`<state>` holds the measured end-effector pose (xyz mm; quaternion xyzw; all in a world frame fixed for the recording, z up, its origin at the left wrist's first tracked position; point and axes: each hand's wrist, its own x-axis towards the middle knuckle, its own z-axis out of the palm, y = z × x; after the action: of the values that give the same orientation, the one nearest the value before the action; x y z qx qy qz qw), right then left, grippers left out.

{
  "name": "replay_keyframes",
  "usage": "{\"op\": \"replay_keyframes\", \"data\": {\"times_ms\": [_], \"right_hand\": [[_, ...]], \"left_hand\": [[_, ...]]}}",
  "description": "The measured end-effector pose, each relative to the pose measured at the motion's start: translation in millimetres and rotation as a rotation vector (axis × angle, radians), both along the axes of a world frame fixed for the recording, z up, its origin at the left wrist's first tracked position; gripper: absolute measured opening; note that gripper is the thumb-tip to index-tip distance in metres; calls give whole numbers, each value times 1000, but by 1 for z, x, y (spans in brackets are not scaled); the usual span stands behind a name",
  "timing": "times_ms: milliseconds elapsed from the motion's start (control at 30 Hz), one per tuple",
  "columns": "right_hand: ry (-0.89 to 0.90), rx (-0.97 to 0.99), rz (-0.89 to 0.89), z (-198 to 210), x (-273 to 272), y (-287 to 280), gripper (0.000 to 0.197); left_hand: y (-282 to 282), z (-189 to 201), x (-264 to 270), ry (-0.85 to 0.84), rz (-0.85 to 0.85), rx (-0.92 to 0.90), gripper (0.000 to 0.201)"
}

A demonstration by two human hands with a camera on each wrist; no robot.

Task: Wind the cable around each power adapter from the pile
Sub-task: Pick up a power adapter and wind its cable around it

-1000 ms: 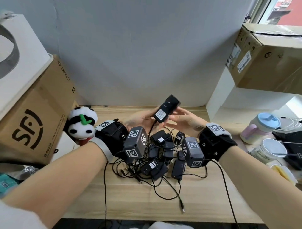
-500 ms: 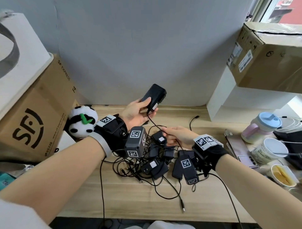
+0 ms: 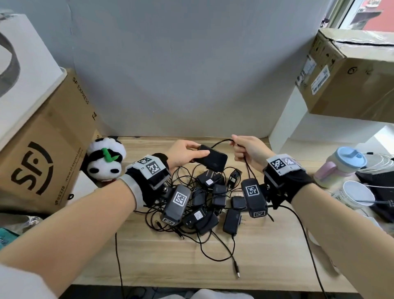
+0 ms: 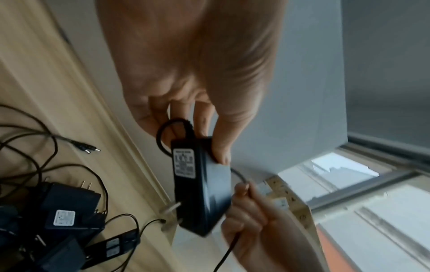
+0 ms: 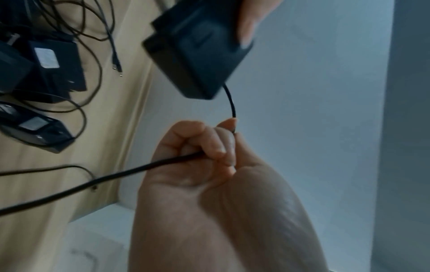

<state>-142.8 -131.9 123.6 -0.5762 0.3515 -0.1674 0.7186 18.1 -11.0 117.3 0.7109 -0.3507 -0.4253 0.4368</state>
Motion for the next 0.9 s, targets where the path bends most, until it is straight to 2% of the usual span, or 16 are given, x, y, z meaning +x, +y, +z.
{"op": "replay_keyframes", "data": {"times_ms": [100,200,300,400,600,667,767,867,900], "right_hand": [[39,-164,121,10,2,9,26],[118,-324,273,6,0,20,25],[192,-385,330,-6,-6,25,28],[237,-395,357,-18,-12,25,28],[243,-412,390,-29,-17,23,28],[270,-445,385,-30,-15,23,32],[350,-452,432,-31,-14,15,36],[428,-362,408,-21,-13,3,35],[408,-334,376,-16,-12,1,34]], "left_hand": [[-5,-6,-2,-18,129,-20,23],[-10,-9,-1,205,271,-4,21],[-10,-6,1,453,379,-4,16],[-6,-4,5,609,398,6,16],[1,-3,0,760,373,-21,31],[2,-2,-2,783,309,-23,31],[8,7,-5,775,117,32,34],[12,14,-6,472,-167,141,21],[12,15,-8,344,-199,160,19]]}}
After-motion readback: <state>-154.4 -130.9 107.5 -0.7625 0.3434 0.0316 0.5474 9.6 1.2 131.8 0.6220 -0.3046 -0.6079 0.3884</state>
